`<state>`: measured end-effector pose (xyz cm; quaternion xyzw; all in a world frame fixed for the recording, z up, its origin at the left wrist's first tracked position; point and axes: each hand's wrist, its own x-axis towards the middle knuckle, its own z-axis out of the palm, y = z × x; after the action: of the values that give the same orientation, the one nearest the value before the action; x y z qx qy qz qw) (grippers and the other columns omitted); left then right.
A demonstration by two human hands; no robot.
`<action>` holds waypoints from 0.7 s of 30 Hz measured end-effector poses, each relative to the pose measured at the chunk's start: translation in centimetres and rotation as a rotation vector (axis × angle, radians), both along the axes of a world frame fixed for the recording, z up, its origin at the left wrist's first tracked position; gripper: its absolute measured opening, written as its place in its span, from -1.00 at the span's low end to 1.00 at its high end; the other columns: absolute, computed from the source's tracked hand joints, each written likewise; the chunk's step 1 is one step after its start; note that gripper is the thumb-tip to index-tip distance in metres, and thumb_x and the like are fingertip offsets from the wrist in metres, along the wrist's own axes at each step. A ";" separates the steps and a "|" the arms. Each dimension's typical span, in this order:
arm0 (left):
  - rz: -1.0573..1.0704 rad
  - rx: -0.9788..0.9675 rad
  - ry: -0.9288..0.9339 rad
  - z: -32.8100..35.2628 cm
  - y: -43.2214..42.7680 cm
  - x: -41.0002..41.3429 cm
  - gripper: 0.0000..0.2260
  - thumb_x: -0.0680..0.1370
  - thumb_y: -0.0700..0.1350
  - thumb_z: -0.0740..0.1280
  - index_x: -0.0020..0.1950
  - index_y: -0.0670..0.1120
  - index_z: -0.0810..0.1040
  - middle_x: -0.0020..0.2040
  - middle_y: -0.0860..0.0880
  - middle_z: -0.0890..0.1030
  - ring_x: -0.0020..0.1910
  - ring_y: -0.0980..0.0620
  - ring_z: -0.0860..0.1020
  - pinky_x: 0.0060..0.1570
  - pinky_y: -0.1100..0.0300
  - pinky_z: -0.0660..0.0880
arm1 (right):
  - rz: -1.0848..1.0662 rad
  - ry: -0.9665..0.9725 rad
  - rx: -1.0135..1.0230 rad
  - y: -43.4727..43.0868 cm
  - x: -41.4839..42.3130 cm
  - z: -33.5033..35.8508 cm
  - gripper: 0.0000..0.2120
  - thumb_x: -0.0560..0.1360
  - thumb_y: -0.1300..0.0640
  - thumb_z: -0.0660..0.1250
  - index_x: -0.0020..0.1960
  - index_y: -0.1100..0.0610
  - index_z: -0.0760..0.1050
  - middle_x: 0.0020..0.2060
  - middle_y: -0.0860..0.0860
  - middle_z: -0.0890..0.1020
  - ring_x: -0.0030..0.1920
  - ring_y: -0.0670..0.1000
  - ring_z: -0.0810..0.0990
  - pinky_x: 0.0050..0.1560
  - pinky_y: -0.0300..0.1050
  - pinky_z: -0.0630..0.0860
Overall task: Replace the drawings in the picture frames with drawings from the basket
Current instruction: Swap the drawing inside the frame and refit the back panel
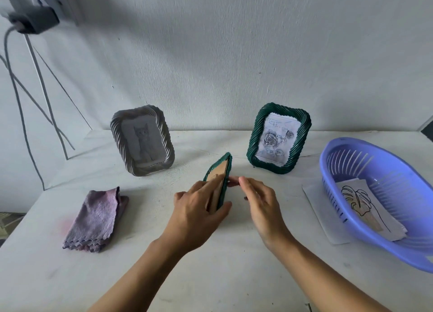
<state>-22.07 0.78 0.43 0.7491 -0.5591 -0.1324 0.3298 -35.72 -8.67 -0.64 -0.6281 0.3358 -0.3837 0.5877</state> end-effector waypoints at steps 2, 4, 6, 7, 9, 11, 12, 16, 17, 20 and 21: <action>0.019 -0.029 0.185 0.8 0.0 0.8 -0.52 0.58 0.11 0.34 0.46 0.34 0.30 0.16 0.17 0.62 0.15 0.19 0.60 0.11 0.06 0.56 | 0.056 0.002 -0.052 -0.5 0.8 0.1 -0.74 0.65 0.06 0.21 0.14 0.05 0.67 0.10 -0.09 0.69 0.22 -0.17 0.56 0.18 -0.37 0.40; 0.054 -0.029 0.384 1.1 0.0 1.6 -0.59 0.61 0.01 0.34 0.41 0.32 0.39 0.13 0.16 0.65 0.06 0.17 0.66 0.02 0.08 0.63 | 0.116 0.071 -0.146 -1.2 1.6 -0.2 -0.72 0.64 -0.03 0.21 0.20 -0.03 0.64 0.17 -0.18 0.64 0.32 -0.19 0.46 0.31 -0.34 0.33; 0.136 -0.044 0.471 0.4 0.0 2.4 -0.67 0.58 0.01 0.33 0.33 0.29 0.50 0.06 0.09 0.69 -0.08 0.09 0.70 -0.04 -0.06 0.64 | 0.171 0.211 -0.265 -2.0 2.1 -1.1 -0.68 0.61 -0.13 0.19 0.27 -0.11 0.59 0.22 -0.30 0.56 0.37 -0.27 0.34 0.39 -0.33 0.24; 0.178 -0.037 0.490 -0.2 0.1 2.6 -0.69 0.57 0.01 0.34 0.29 0.26 0.54 0.05 0.07 0.70 -0.12 0.07 0.71 -0.06 -0.10 0.64 | 0.173 0.297 -0.327 -2.3 2.1 -1.8 -0.65 0.61 -0.18 0.18 0.30 -0.12 0.56 0.24 -0.31 0.53 0.37 -0.29 0.31 0.42 -0.29 0.23; 0.224 -0.014 0.494 -1.5 0.7 2.7 -0.71 0.58 -0.07 0.38 0.27 0.22 0.57 0.02 0.07 0.71 -0.15 0.11 0.70 -0.13 0.02 0.65 | 0.115 0.498 -0.430 -2.9 1.7 -3.5 -0.54 0.59 -0.31 0.11 0.33 -0.12 0.52 0.24 -0.20 0.51 0.36 -0.18 0.34 0.41 -0.06 0.32; 0.251 0.028 0.388 -2.5 1.6 2.5 -0.66 0.57 -0.06 0.40 0.31 0.23 0.55 -0.05 0.17 0.69 -0.15 0.22 0.65 -0.12 0.23 0.59 | 0.030 0.681 -0.474 -3.1 0.8 -4.9 -0.39 0.51 -0.36 -0.01 0.35 -0.07 0.49 0.24 -0.09 0.49 0.34 -0.02 0.38 0.33 0.09 0.39; 0.268 0.058 0.285 -3.0 2.1 2.4 -0.64 0.57 0.00 0.40 0.35 0.26 0.52 -0.09 0.23 0.66 -0.13 0.24 0.61 -0.03 0.22 0.53 | 0.013 0.726 -0.481 -3.2 0.3 -5.6 -0.34 0.49 -0.36 -0.05 0.36 -0.03 0.48 0.26 -0.07 0.49 0.34 0.02 0.41 0.33 0.10 0.39; 0.313 0.157 -0.192 -5.9 4.0 2.5 -0.63 0.58 0.30 0.15 0.32 0.29 0.54 -0.06 0.24 0.55 0.02 0.12 0.43 0.03 0.02 0.17 | 0.086 0.709 -0.516 -3.1 -0.8 -7.4 -0.36 0.52 -0.28 -0.01 0.44 0.04 0.41 0.45 -0.09 0.42 0.45 -0.07 0.37 0.46 0.06 0.27; 0.315 0.149 -0.239 -6.8 4.4 2.6 -0.61 0.57 0.31 0.10 0.27 0.28 0.58 -0.02 0.21 0.51 0.05 0.09 0.43 0.01 0.02 0.14 | 0.116 0.712 -0.527 -3.1 -0.8 -7.6 -0.36 0.51 -0.27 0.00 0.46 0.01 0.39 0.49 -0.11 0.37 0.48 -0.12 0.31 0.51 0.06 0.19; 0.314 0.104 -0.285 -8.2 5.0 3.1 -0.66 0.57 0.27 0.10 0.18 0.33 0.60 0.03 0.18 0.43 0.07 0.08 0.44 0.00 0.03 0.12 | 0.204 0.749 -0.544 -3.0 -0.5 -7.9 -0.36 0.52 -0.29 -0.07 0.52 -0.08 0.27 0.56 -0.20 0.18 0.53 -0.25 0.10 0.58 0.01 -0.11; 0.316 0.094 -0.276 -8.5 5.1 3.4 -0.69 0.57 0.27 0.11 0.16 0.35 0.61 0.03 0.19 0.43 0.05 0.09 0.44 0.00 0.02 0.13 | 0.225 0.761 -0.555 -3.0 -0.4 -7.9 -0.36 0.52 -0.29 -0.10 0.54 -0.10 0.23 0.57 -0.21 0.13 0.54 -0.29 0.03 0.57 0.00 -0.18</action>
<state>-18.71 5.92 -8.02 0.8531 -0.4676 -0.0011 0.2314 -36.08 -11.67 -8.51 -0.8893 0.3420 -0.1361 0.2714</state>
